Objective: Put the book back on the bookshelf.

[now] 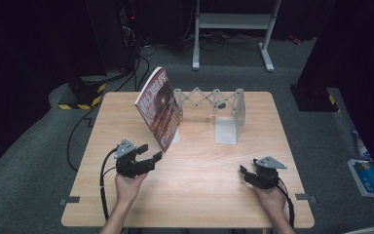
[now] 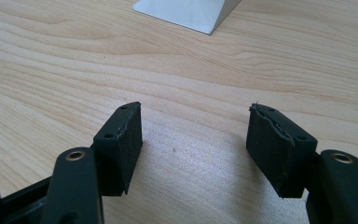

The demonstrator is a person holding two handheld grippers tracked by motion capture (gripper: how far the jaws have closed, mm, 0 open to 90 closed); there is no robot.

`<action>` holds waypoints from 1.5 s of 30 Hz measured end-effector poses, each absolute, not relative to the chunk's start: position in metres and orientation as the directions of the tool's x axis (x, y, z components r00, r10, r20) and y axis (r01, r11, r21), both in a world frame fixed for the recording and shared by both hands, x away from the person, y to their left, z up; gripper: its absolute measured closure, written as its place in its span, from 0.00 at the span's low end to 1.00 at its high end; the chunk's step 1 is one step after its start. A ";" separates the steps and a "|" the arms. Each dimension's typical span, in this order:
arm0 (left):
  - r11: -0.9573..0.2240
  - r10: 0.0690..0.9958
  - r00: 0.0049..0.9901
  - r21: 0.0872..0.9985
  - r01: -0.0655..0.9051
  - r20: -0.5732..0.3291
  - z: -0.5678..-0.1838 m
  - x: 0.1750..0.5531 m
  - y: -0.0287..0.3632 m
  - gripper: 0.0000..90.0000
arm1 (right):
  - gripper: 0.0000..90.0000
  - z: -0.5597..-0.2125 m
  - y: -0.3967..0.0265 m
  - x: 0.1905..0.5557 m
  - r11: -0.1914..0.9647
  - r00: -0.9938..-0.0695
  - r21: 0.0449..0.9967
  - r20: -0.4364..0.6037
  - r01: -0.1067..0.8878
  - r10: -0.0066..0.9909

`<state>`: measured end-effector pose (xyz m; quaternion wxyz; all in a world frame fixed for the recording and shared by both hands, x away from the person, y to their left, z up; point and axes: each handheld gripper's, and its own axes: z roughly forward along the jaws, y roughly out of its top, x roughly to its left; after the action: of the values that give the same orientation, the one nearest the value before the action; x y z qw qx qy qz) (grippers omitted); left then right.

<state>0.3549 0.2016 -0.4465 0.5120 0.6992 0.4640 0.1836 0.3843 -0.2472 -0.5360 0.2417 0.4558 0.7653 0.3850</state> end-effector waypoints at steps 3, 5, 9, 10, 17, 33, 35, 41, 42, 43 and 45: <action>-0.045 0.834 0.503 0.883 0.468 -0.225 -0.450 0.354 0.201 0.35 | 0.40 -0.536 -0.247 0.384 0.288 -0.468 0.810 -0.019 0.511 0.884; -0.043 0.834 0.504 0.883 0.468 -0.226 -0.451 0.353 0.201 0.35 | 0.40 -0.536 -0.247 0.384 0.288 -0.467 0.810 -0.019 0.511 0.884; -0.043 0.833 0.503 0.880 0.473 -0.230 -0.454 0.353 0.200 0.35 | 0.40 -0.536 -0.247 0.384 0.288 -0.468 0.810 -0.019 0.511 0.884; -0.041 0.832 0.503 0.879 0.475 -0.233 -0.455 0.352 0.200 0.35 | 0.40 -0.536 -0.247 0.384 0.288 -0.468 0.810 -0.019 0.511 0.884; -0.050 0.829 0.506 0.870 0.491 -0.238 -0.463 0.351 0.196 0.35 | 0.40 -0.536 -0.247 0.384 0.288 -0.467 0.810 -0.019 0.511 0.884; -0.057 0.822 0.511 0.856 0.514 -0.252 -0.477 0.354 0.188 0.35 | 0.40 -0.536 -0.247 0.384 0.288 -0.467 0.810 -0.019 0.512 0.884; -0.068 0.822 0.514 0.852 0.519 -0.247 -0.479 0.355 0.186 0.35 | 0.40 -0.536 -0.247 0.384 0.288 -0.467 0.810 -0.019 0.511 0.884; -0.066 0.820 0.512 0.847 0.528 -0.255 -0.484 0.358 0.183 0.35 | 0.40 -0.536 -0.247 0.384 0.288 -0.467 0.810 -0.019 0.511 0.884; -0.064 0.821 0.510 0.847 0.528 -0.256 -0.486 0.358 0.182 0.36 | 0.40 -0.536 -0.247 0.384 0.288 -0.467 0.810 -0.019 0.511 0.884; -0.066 0.820 0.511 0.845 0.531 -0.257 -0.487 0.359 0.182 0.36 | 0.40 -0.536 -0.247 0.384 0.288 -0.467 0.810 -0.019 0.512 0.884; -0.067 0.821 0.509 0.842 0.536 -0.258 -0.488 0.360 0.179 0.36 | 0.40 -0.536 -0.247 0.384 0.288 -0.467 0.810 -0.019 0.511 0.884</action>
<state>0.3603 0.1794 -0.4884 0.4919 0.7159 0.4737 0.1451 0.3843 -0.2472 -0.5360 0.2418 0.4559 0.7651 0.3851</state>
